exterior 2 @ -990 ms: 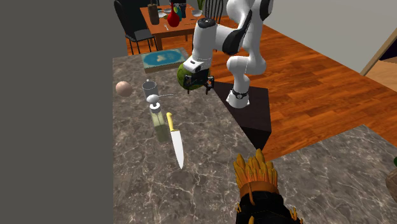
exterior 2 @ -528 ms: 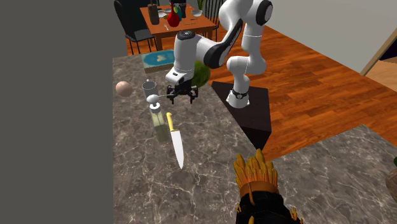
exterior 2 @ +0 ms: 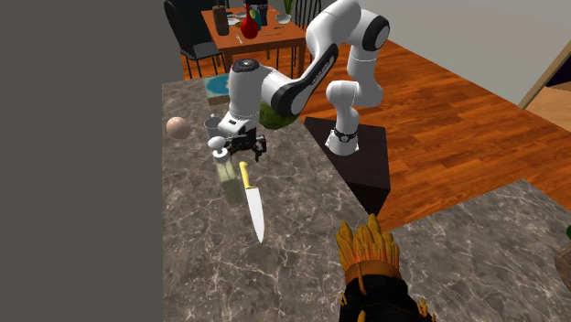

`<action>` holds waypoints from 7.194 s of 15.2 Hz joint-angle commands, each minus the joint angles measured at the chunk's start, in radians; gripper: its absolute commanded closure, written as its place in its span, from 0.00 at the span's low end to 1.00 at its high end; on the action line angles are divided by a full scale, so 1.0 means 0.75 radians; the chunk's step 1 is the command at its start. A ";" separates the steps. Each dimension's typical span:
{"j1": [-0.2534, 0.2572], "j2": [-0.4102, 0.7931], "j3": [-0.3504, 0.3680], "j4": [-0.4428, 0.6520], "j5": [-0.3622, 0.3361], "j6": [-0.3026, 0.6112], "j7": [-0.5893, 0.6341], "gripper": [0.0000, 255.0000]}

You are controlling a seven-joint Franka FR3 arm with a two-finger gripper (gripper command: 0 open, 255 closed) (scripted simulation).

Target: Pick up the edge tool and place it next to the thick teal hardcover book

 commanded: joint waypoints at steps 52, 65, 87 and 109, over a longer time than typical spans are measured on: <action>-0.159 -0.028 -0.119 0.212 0.019 -0.258 -0.286 1.00; -0.497 0.191 -0.243 0.421 0.253 -0.320 -0.774 1.00; -1.239 0.771 -0.151 1.164 0.645 -0.577 -1.227 1.00; -1.158 0.768 -0.147 0.886 0.662 -0.330 -1.281 0.00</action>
